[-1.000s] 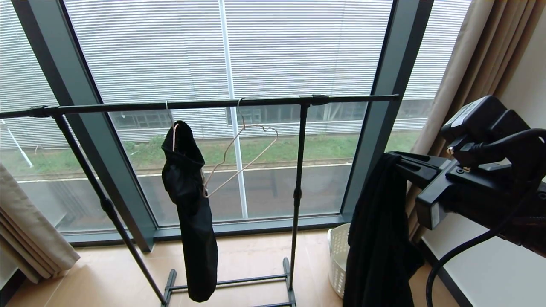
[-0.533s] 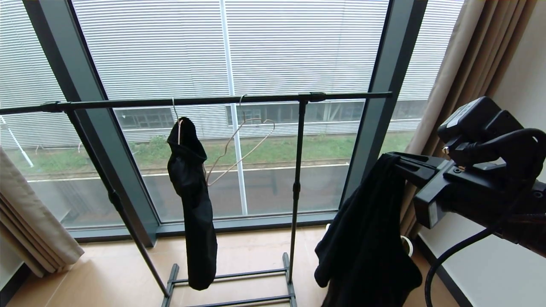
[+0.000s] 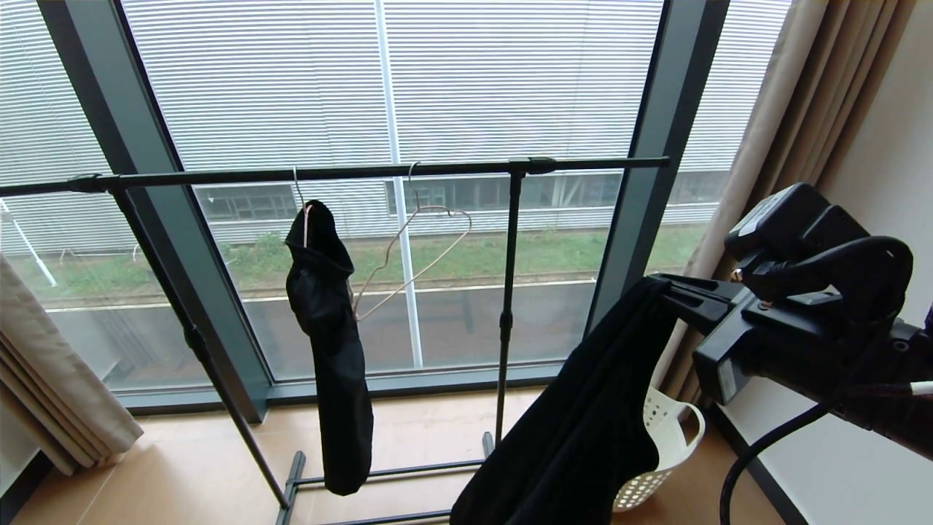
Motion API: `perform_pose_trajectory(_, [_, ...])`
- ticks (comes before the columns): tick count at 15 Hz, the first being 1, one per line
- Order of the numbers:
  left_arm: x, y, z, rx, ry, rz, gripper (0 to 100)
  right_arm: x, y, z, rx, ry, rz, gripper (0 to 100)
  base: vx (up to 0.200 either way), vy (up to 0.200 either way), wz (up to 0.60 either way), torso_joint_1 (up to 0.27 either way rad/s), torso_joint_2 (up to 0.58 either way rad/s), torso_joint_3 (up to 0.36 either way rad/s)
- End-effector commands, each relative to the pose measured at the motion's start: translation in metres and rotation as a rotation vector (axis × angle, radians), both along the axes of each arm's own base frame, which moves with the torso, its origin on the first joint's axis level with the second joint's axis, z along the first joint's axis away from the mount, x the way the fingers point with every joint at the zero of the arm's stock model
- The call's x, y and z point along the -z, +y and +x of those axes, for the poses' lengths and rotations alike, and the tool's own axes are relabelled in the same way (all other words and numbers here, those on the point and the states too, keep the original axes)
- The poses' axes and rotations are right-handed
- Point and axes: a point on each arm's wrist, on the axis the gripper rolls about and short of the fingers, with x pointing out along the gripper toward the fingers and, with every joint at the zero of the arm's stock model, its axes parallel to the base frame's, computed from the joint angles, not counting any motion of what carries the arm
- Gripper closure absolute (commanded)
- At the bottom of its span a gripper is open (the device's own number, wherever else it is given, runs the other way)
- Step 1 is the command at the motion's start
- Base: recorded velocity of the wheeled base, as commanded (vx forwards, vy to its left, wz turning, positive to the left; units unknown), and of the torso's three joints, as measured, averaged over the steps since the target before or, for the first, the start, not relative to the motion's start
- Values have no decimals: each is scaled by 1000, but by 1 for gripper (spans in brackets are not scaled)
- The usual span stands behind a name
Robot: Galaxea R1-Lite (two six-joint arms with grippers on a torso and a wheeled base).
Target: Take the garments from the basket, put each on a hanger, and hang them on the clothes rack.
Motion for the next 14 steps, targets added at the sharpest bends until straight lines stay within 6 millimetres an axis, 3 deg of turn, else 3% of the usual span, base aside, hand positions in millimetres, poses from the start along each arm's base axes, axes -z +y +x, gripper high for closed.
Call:
perform_pose_trajectory(1, [-12, 0, 8, 11, 106, 9, 0, -1, 14, 4, 20, 37, 5, 100, 0, 0, 0, 0, 0, 0])
perform_pose_trajectory(3, [-64, -1, 39, 37, 228, -145, 0, -10, 43, 20, 91, 181, 51, 100, 0, 0, 0, 0, 0, 0])
perform_pose_trajectory(4, [-72, -2, 47, 56, 254, -167, 0, -9, 48, 24, 102, 211, 47, 100, 0, 0, 0, 0, 0, 0])
perform_pose_trajectory(5, [-86, -4, 68, 89, 325, -197, 0, -15, 57, 30, 122, 255, 1, 100, 0, 0, 0, 0, 0, 0])
perform_pose_trajectory(6, [-92, -9, 87, 140, 400, -208, 0, -28, 66, 31, 113, 274, 6, 100, 0, 0, 0, 0, 0, 0])
perform_pose_trajectory(9, [-99, -35, 132, 252, 515, -298, 0, -31, 79, 35, 160, 373, 101, 100, 0, 0, 0, 0, 0, 0])
perform_pose_trajectory(14, [-102, -84, 181, 389, 571, -332, 0, -40, 100, 54, 205, 385, 244, 100, 0, 0, 0, 0, 0, 0])
